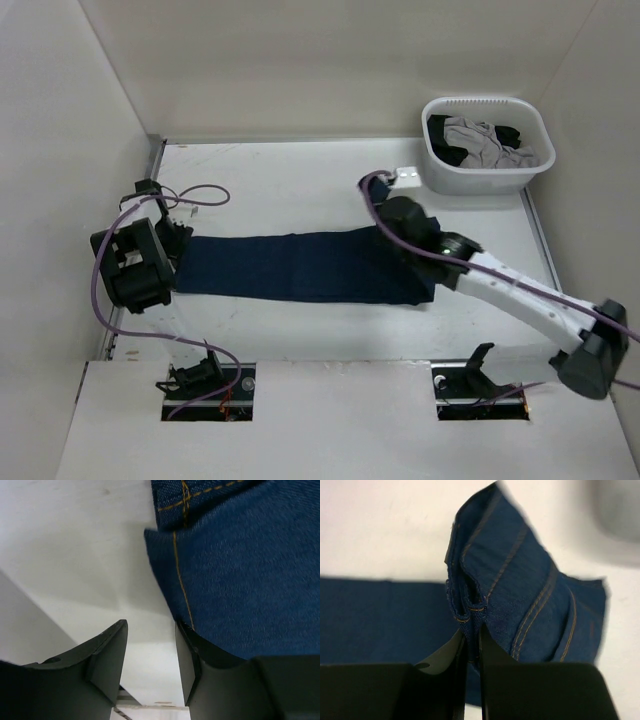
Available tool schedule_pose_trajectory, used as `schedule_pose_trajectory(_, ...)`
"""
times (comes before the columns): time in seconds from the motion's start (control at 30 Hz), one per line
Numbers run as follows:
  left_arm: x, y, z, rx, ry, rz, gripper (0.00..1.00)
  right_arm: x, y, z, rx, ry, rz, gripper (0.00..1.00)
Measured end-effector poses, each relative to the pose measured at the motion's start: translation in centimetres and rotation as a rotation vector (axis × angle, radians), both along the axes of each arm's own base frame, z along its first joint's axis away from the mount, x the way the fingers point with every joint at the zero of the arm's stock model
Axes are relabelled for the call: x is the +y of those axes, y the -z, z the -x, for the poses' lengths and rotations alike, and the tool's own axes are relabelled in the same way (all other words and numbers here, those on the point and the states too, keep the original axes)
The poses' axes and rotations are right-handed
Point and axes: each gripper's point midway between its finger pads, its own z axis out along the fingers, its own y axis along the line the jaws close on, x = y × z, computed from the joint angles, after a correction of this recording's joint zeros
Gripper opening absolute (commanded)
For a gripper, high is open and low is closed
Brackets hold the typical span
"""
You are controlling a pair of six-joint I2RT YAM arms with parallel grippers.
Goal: Fold and stack the trousers
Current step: Fold the trousers
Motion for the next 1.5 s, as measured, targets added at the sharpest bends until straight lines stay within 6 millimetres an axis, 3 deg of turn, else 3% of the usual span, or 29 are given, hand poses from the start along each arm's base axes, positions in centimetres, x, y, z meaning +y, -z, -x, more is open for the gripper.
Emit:
schedule_pose_trajectory(0.13,0.3,0.8,-0.1,0.015,-0.021,0.002,0.39,6.3,4.3,1.1,0.091,-0.035,0.038,0.0)
schedule_pose_trajectory(0.3,0.3,1.2,-0.3,0.012,-0.027,0.0,0.39,11.3,8.3,1.6,0.142,-0.032,0.068,0.0)
schedule_pose_trajectory(0.4,0.0,1.2,-0.5,0.012,-0.018,-0.002,0.39,12.3,9.6,2.2,0.152,-0.028,0.08,0.0)
schedule_pose_trajectory(0.53,-0.3,1.2,-0.7,0.016,-0.005,-0.007,0.37,12.9,8.7,2.6,0.106,-0.024,0.071,0.0)
schedule_pose_trajectory(0.7,-0.3,1.3,-0.6,0.019,-0.007,-0.01,0.37,16.5,8.2,3.4,0.07,-0.131,0.039,0.0)
schedule_pose_trajectory(0.8,-0.3,1.3,-0.6,0.019,-0.009,-0.011,0.37,18.5,10.4,3.8,0.098,-0.185,0.047,0.0)
schedule_pose_trajectory(0.9,-0.3,1.3,-0.6,0.019,-0.01,-0.011,0.37,19.1,13.7,4.2,0.166,-0.218,0.078,0.01)
schedule_pose_trajectory(0.97,-0.3,1.3,-0.6,0.019,-0.01,-0.011,0.37,19.2,15.0,4.3,0.203,-0.233,0.084,0.08)
schedule_pose_trajectory(1.0,-0.3,1.3,-0.6,0.019,-0.01,-0.011,0.37,19.3,15.3,4.4,0.216,-0.241,0.082,0.18)
schedule_pose_trajectory(1.07,-0.3,1.3,-0.6,0.019,-0.01,-0.011,0.37,19.5,15.6,4.5,0.24,-0.263,0.069,0.51)
schedule_pose_trajectory(1.17,-0.3,1.3,-0.6,0.019,-0.011,-0.012,0.38,21.1,15.7,5.4,0.269,-0.362,0.024,0.92)
schedule_pose_trajectory(1.2,-0.3,1.3,-0.6,0.019,-0.011,-0.012,0.38,21.8,15.7,6.2,0.28,-0.422,0.002,1.0)
schedule_pose_trajectory(1.3,-0.3,1.2,-0.7,0.018,-0.014,-0.014,0.38,22.1,14.1,9.5,0.296,-0.59,-0.062,1.0)
schedule_pose_trajectory(1.37,-0.3,1.2,-0.7,0.017,-0.015,-0.014,0.39,20.8,10.8,10.9,0.26,-0.625,-0.147,1.0)
schedule_pose_trajectory(1.43,-0.3,1.2,-0.8,0.015,-0.017,-0.013,0.41,17.8,6.4,10.7,0.198,-0.568,-0.292,1.0)
schedule_pose_trajectory(1.5,-0.3,1.1,-0.9,0.01,-0.02,-0.012,0.41,12.4,3.4,7.8,0.144,-0.399,-0.444,1.0)
